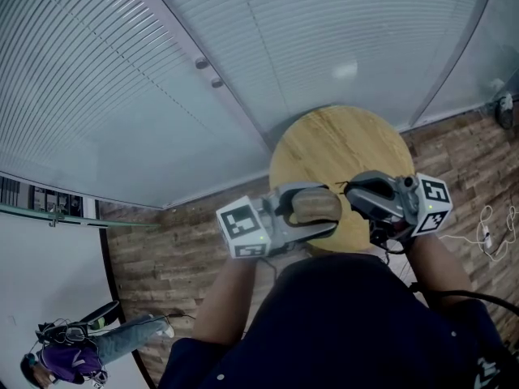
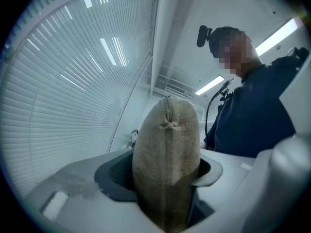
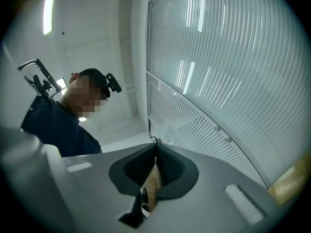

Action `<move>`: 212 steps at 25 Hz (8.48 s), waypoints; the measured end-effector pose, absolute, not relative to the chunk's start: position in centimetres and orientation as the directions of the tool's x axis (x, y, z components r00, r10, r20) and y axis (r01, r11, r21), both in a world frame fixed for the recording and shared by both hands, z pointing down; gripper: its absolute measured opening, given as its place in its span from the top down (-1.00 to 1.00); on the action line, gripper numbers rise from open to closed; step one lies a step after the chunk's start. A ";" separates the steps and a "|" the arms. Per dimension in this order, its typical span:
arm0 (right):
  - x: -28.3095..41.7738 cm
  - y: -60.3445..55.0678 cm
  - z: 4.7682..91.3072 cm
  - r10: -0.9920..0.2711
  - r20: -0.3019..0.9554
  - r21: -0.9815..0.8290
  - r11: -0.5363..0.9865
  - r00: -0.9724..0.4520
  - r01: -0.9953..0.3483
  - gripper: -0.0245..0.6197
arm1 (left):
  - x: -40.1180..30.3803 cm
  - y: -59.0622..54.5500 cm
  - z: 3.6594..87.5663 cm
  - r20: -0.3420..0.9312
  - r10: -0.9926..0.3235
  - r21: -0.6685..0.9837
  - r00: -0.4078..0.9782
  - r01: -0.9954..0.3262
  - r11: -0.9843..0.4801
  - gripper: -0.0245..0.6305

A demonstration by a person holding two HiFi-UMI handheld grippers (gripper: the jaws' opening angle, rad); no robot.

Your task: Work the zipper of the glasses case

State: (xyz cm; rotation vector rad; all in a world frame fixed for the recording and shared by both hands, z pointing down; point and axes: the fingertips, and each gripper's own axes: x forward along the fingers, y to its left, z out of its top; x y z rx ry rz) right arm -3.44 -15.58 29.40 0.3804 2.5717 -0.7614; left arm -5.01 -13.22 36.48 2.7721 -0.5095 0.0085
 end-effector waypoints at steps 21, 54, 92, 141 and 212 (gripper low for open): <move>-4.6 -16.2 29.5 0.129 -0.398 -0.473 0.819 -0.908 0.324 0.57 | -8.9 -13.1 30.4 -0.127 -0.282 0.331 0.951 -0.227 -0.916 0.01; -3.1 -13.2 28.6 0.366 -0.586 -0.493 0.546 -0.723 0.677 0.45 | -5.8 -10.4 34.4 0.165 -0.083 0.227 0.983 -0.120 -0.966 -0.01; -3.9 -12.9 30.7 0.371 -0.521 -0.557 0.534 -0.768 0.636 0.50 | -4.1 -10.0 35.7 0.250 0.031 0.247 0.968 -0.033 -0.968 -0.01; -3.6 -16.5 27.6 0.246 -0.560 -0.449 0.713 -0.792 0.538 0.89 | -6.7 -15.8 30.7 -0.216 -0.261 0.449 0.941 -0.142 -0.882 0.01; -0.9 -18.9 43.1 -0.280 0.168 -0.202 0.929 -0.945 -0.311 0.30 | -11.5 -22.6 38.0 0.019 -0.771 0.295 0.637 -0.740 -0.605 0.00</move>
